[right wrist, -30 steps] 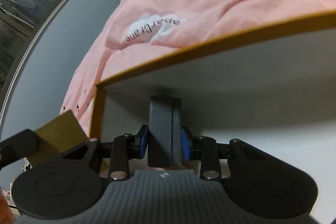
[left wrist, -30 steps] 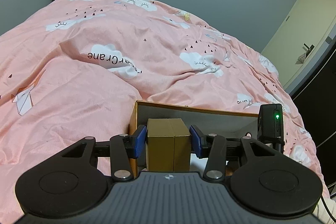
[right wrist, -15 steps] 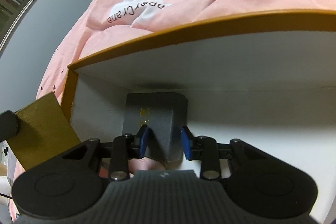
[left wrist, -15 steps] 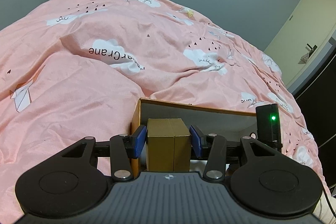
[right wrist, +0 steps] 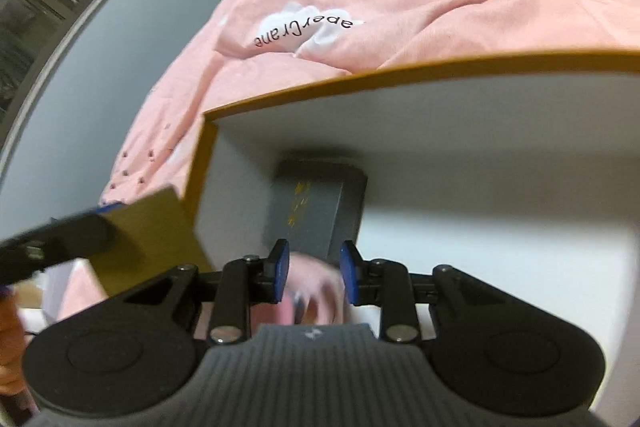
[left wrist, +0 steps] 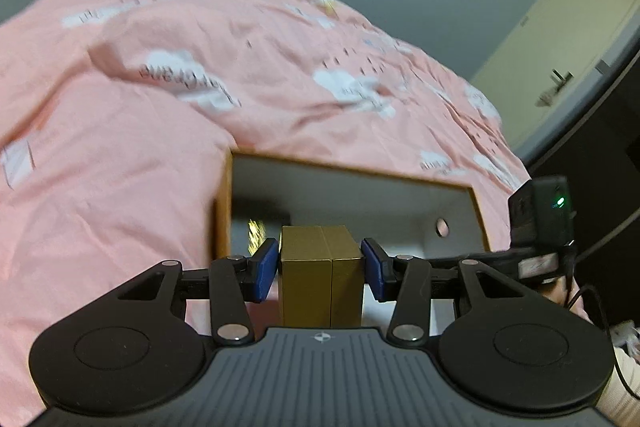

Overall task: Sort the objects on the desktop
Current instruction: 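Carry the black square box and gold cube over the box with both tools, then lower the black square box into the box corner and open the right tool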

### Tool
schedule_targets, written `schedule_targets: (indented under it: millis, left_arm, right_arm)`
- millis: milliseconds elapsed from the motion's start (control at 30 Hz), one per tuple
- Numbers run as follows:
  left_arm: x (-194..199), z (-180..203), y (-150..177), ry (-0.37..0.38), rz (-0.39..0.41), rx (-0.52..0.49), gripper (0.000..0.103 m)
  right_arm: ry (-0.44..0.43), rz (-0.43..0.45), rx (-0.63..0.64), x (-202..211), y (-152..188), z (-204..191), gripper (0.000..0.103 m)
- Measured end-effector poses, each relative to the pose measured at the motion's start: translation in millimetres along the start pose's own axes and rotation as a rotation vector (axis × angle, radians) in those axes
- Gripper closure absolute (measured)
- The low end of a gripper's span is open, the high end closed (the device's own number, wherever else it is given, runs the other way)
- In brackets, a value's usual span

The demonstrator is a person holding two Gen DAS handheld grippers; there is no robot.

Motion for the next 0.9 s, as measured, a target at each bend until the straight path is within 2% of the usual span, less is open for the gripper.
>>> schedule_targets:
  millis: [100,200,233,367,533,700,833,900]
  left_arm:
    - [-2.0,0.7,15.0,0.037,-0.048,0.014,0.051]
    - [-5.9,-1.7,29.6,0.045,-0.099,0.016,0.051]
    - [-7.0,-2.2,33.1,0.047,-0.112,0.017,0.051]
    - [-8.9,-2.9,40.7,0.051,-0.135,0.003,0.051]
    - [-9.4,-4.5,42.7,0.039,-0.150,0.012,0.051]
    - [-2.4,5.1,37.8,-0.027,-0.120,-0.067,0.051]
    - [-7.4,12.3,24.3,-0.061,-0.089,-0.091,0.051]
    - [-15.0,14.0,13.0,-0.108,-0.069,-0.123,0.051]
  right_arm:
    - [-0.091,-0.002,-0.077,11.6,13.3,-1.0,0.058]
    - [-0.212,0.002,-0.117,24.9,24.3,-6.4,0.039]
    - [-0.232,0.000,-0.118,22.5,21.8,-9.8,0.036]
    - [-0.212,-0.018,-0.110,17.4,30.0,-9.7,0.037]
    - [-0.146,-0.024,-0.114,13.0,39.7,-3.2,0.048]
    - [-0.066,-0.028,-0.080,7.2,46.2,1.1,0.051]
    - [-0.018,-0.030,-0.034,4.3,47.3,0.5,0.060]
    - [-0.006,-0.024,-0.017,3.7,43.4,-1.2,0.064]
Point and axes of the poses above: each gripper's, at about its wrist camera, not at the fingertips, and x roughly against the way its jaws point, z to its right, y to its underside, the point moved 8 cm from there along -x, roughly the way its jaws point, and after that the axes turned 5 degrees about -x, right-handed, at the moved point
